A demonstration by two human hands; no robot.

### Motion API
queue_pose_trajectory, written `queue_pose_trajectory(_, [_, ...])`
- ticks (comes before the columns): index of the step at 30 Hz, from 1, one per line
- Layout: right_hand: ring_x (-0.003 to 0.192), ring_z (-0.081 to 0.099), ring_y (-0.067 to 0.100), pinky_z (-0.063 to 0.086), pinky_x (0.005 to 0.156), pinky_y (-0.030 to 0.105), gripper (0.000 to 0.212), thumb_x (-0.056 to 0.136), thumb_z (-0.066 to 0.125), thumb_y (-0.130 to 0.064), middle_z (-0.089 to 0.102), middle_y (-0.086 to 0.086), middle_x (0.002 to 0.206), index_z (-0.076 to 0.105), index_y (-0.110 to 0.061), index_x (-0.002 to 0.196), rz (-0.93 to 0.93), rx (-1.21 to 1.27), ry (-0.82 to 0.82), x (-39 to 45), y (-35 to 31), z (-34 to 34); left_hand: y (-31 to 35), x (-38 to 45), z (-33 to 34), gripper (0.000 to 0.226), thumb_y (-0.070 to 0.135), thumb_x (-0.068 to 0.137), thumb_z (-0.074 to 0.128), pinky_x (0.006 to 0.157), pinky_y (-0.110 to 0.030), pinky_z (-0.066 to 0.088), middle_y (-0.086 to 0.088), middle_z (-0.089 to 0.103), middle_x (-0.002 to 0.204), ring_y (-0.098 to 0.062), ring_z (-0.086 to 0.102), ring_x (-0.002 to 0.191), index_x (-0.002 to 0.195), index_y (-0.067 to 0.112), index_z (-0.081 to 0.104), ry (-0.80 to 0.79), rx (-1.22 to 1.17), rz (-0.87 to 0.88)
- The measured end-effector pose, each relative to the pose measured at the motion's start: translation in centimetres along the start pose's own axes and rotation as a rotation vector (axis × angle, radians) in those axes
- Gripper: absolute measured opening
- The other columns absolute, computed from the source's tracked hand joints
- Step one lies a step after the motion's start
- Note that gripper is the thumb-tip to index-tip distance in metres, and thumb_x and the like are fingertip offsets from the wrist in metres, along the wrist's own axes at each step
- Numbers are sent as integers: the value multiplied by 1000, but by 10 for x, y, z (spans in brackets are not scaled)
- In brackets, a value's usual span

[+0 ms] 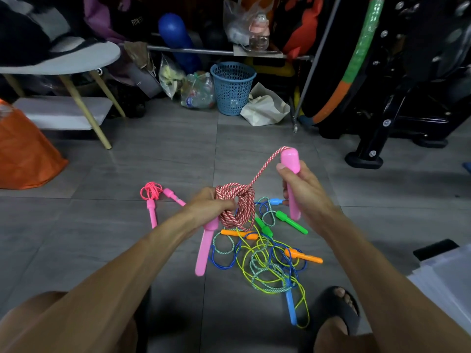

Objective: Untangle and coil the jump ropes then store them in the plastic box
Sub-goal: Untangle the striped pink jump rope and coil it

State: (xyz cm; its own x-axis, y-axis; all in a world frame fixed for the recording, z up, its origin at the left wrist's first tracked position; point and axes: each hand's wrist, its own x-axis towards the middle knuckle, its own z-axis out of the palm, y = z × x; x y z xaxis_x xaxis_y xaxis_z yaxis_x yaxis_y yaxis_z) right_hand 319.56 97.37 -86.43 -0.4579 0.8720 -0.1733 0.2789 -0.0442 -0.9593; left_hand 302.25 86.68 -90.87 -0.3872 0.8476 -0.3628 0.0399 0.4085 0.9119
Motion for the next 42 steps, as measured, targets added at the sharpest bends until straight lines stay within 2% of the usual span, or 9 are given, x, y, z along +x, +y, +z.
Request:
queue_pose_trajectory(5, [69, 50, 13, 40, 65, 34, 8, 89, 63, -26, 49, 0, 71, 59, -20, 92, 115, 461, 145, 3, 5, 7, 6, -6, 6, 12, 5, 80, 69, 61, -21, 42, 11, 67, 62, -6, 58, 62, 73, 15, 66, -57, -59, 123])
queue_pose_trajectory(9, [68, 43, 10, 37, 67, 28, 22, 83, 70, -14, 48, -2, 71, 65, -9, 104, 75, 389, 264, 5, 12, -1, 10, -10, 4, 20, 4, 65, 68, 63, -25, 48, 4, 66, 63, -14, 61, 63, 82, 13, 64, -125, -223, 157])
queue_pose_trajectory(13, [66, 48, 11, 39, 66, 31, 13, 88, 62, -8, 52, -2, 73, 60, -15, 99, 53, 460, 240, 5, 13, 1, 14, -12, 6, 23, -9, 77, 63, 59, -21, 53, 5, 67, 63, -9, 64, 58, 89, 10, 60, -191, -310, 164])
queue_pose_trajectory(16, [78, 62, 19, 55, 74, 38, 8, 95, 50, -5, 60, 8, 88, 53, -11, 100, 99, 620, 172, 4, 9, 5, 15, -15, 10, 24, -12, 82, 58, 56, -21, 52, 4, 69, 64, -7, 63, 57, 89, 11, 60, -244, -291, 162])
queue_pose_trajectory(19, [74, 70, 27, 60, 67, 38, 17, 98, 44, -5, 61, 26, 99, 46, -2, 114, 133, 705, 121, -2, 3, 8, 15, -16, 12, 24, -9, 81, 62, 59, -20, 51, 2, 70, 81, -5, 63, 67, 94, 11, 62, -241, -290, 190])
queue_pose_trajectory(23, [80, 69, 35, 59, 71, 45, 31, 97, 42, -1, 61, 20, 94, 36, -19, 123, 141, 720, 142, -5, -1, 6, 18, -16, 4, 22, 6, 70, 75, 55, -16, 44, 10, 65, 71, -3, 56, 62, 83, 18, 61, -170, -176, 287])
queue_pose_trajectory(29, [61, 69, 25, 57, 55, 31, 13, 97, 37, -2, 67, 20, 72, 49, -8, 99, 179, 697, -78, -8, -8, 0, 18, -20, -1, 27, 5, 69, 72, 73, -28, 55, -6, 67, 91, -15, 66, 73, 93, 10, 59, -343, -363, 249])
queue_pose_trajectory(33, [61, 61, 20, 49, 57, 28, 20, 94, 41, -5, 64, 8, 75, 54, -19, 90, 230, 630, -222, -11, -6, 6, 18, -20, 2, 32, 4, 71, 66, 78, -23, 52, -2, 69, 91, -11, 65, 81, 102, 7, 61, -389, -464, 203])
queue_pose_trajectory(42, [68, 59, 15, 47, 76, 35, 19, 87, 48, -11, 65, 1, 73, 64, -15, 77, 225, 14, -269, -19, -1, 21, 13, -13, 7, 38, 16, 78, 73, 81, -35, 52, -13, 66, 100, -22, 61, 87, 111, 1, 60, -91, -392, 239])
